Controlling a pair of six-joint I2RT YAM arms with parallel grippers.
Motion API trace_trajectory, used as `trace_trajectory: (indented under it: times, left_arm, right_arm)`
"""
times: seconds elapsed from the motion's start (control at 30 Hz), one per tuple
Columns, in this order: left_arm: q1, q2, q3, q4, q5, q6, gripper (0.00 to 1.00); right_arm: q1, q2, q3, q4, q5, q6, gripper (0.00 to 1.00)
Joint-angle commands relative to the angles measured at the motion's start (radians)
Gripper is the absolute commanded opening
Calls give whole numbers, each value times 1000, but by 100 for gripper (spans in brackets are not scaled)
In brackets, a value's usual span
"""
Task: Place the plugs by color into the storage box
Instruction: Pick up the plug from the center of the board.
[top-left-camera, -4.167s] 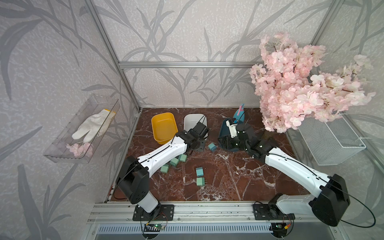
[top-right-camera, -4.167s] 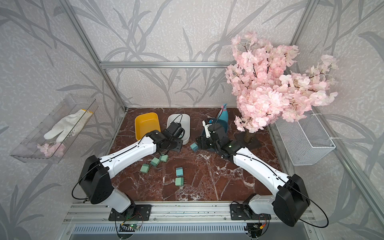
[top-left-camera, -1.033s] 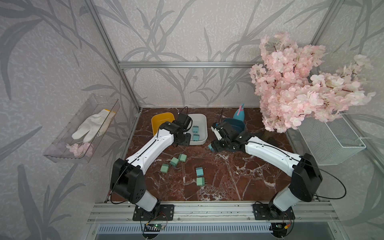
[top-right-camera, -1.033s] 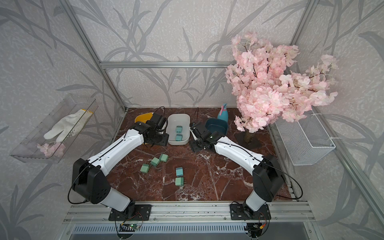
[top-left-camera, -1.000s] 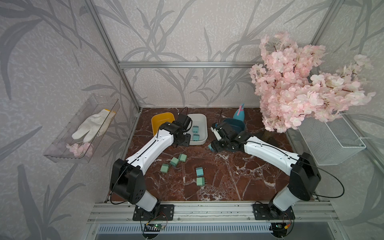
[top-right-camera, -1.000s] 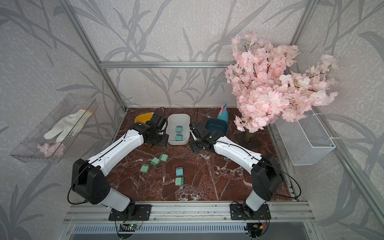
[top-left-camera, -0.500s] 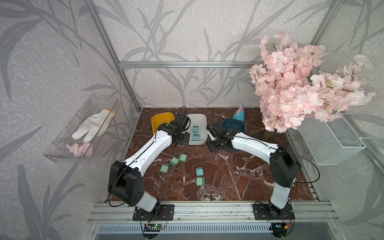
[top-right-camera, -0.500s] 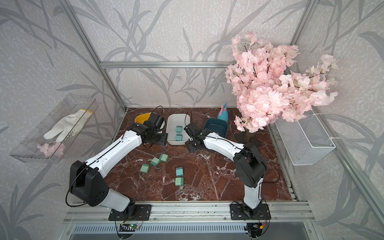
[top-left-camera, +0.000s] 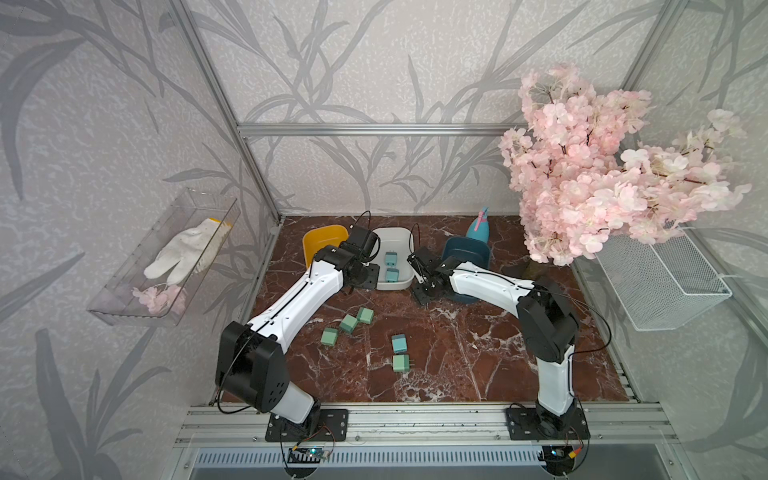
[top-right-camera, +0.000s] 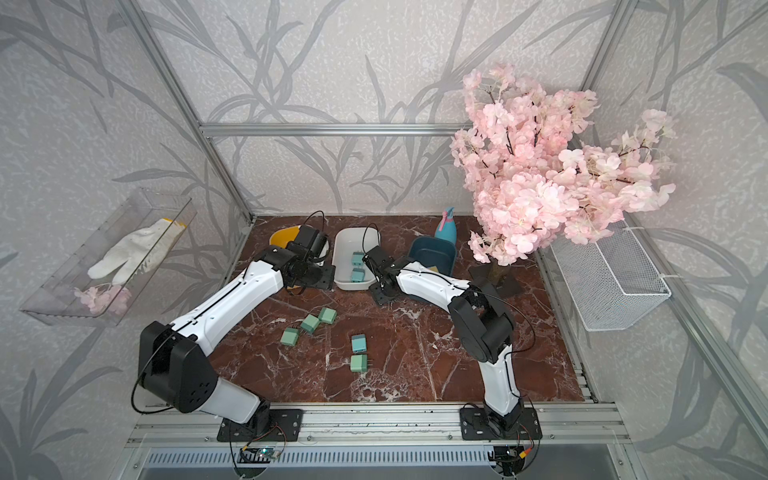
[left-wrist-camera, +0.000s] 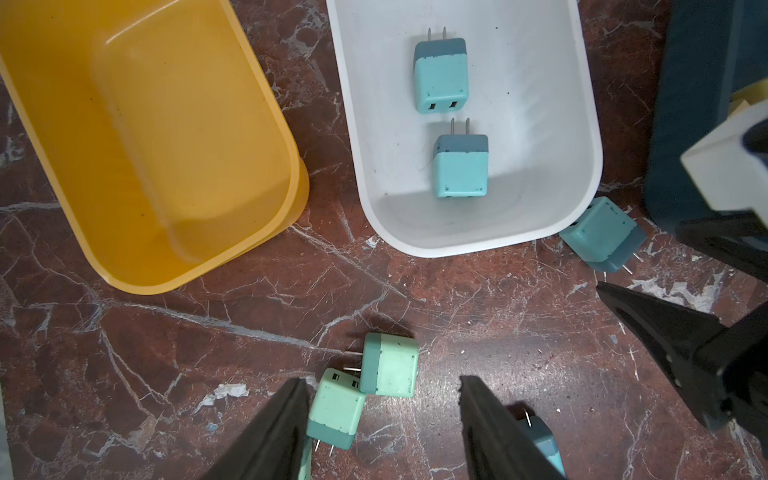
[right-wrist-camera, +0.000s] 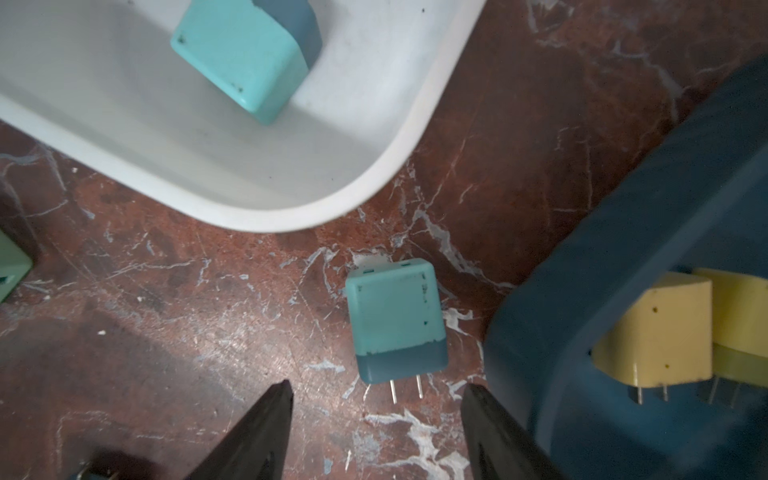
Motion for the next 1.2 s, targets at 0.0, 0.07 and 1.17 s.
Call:
trace_trajectory:
  times: [0.0,0.07,1.17]
  left_arm:
    - [7,-14,-18,8,2,-6,62]
    - [11,-14,-18,10,6,-10,62]
    - [36,14,-10,22,75,-19,62]
  right_arm:
    - [4,33,46,-25,35,-18,71]
    - [4,56,68,-36,35,-23,71]
    - [0,76,25,10,37,14,45]
